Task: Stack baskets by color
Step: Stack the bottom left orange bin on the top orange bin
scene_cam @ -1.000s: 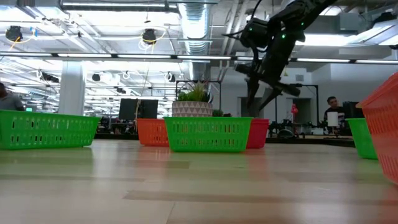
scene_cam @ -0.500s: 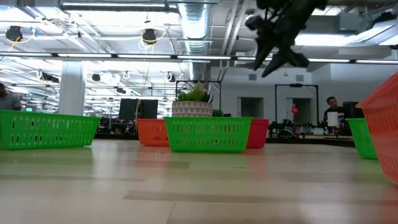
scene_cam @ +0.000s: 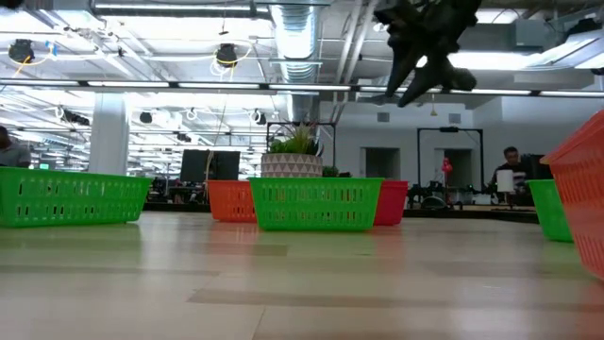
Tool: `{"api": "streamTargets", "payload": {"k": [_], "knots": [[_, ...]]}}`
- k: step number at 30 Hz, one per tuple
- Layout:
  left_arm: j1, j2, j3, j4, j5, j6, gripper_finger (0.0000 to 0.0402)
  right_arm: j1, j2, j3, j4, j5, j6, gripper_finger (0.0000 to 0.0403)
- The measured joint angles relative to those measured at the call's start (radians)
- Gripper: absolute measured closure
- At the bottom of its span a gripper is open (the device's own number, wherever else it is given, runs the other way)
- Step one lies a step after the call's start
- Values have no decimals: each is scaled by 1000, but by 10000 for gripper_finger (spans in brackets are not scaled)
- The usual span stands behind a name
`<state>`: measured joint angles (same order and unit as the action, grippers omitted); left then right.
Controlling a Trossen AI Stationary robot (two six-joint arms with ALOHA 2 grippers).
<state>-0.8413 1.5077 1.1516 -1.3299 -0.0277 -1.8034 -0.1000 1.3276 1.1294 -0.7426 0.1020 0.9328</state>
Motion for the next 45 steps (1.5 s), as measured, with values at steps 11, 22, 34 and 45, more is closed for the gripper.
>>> {"api": "streamTargets", "payload": {"k": [11, 22, 34, 45], "knots": [[-3, 47, -191, 314, 22, -82, 401, 50, 33, 1, 32, -2, 20, 259], [78, 48, -206, 497, -115, -42, 402, 63, 34, 1, 39, -2, 20, 260], [308, 48, -206, 659, -224, 288, 402, 63, 34, 1, 44, -2, 20, 270], [477, 48, -206, 883, -254, 516, 402, 80, 34, 1, 44, -1, 28, 272]]}}
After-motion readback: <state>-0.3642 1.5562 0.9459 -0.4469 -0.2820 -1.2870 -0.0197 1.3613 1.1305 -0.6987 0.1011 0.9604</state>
